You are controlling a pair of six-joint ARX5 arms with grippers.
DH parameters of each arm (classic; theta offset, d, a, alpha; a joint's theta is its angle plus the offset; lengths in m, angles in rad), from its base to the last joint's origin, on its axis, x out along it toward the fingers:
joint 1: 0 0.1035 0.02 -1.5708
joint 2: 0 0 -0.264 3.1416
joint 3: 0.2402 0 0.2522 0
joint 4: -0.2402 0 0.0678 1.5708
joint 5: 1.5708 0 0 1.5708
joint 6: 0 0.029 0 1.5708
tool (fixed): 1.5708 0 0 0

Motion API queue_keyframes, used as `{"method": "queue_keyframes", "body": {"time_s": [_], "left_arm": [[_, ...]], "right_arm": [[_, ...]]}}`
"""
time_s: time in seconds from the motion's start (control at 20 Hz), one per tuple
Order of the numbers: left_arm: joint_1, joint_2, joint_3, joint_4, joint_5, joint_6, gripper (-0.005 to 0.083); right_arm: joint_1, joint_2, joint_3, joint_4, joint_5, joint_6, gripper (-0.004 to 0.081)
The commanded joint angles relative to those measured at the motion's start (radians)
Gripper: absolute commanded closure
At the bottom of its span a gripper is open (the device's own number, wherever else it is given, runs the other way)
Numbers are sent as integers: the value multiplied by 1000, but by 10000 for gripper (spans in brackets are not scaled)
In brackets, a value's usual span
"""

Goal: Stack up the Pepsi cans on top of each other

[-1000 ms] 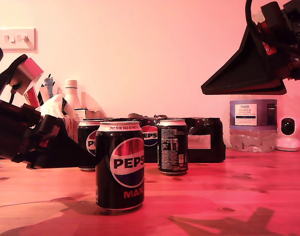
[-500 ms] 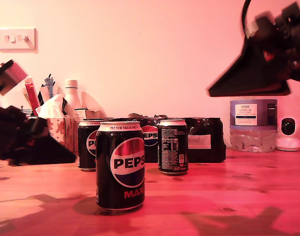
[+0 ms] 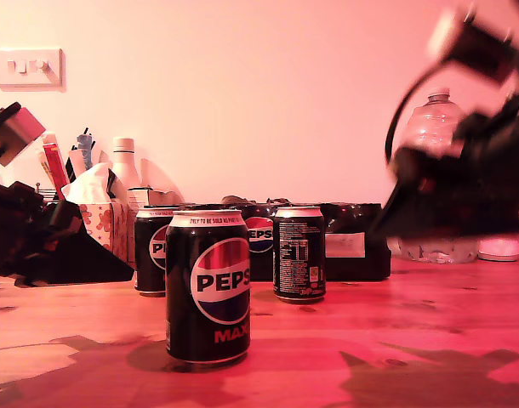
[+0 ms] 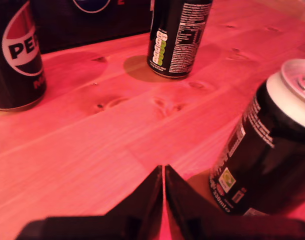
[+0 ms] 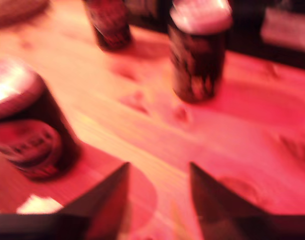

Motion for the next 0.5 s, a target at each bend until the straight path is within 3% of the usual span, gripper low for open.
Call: {"method": "queue_keyframes", "body": {"time_s": [0.0, 0.2, 0.45], "left_arm": [[-1, 8, 3, 6, 5, -3, 795], [-1, 8, 3, 5, 18, -3, 795], [-1, 8, 3, 5, 28, -4, 795]], "right_arm": [[-1, 39, -10, 56, 7, -8, 52], [-18, 167, -10, 303, -37, -32, 52], [-87, 350, -5, 525, -62, -34, 52]]}}
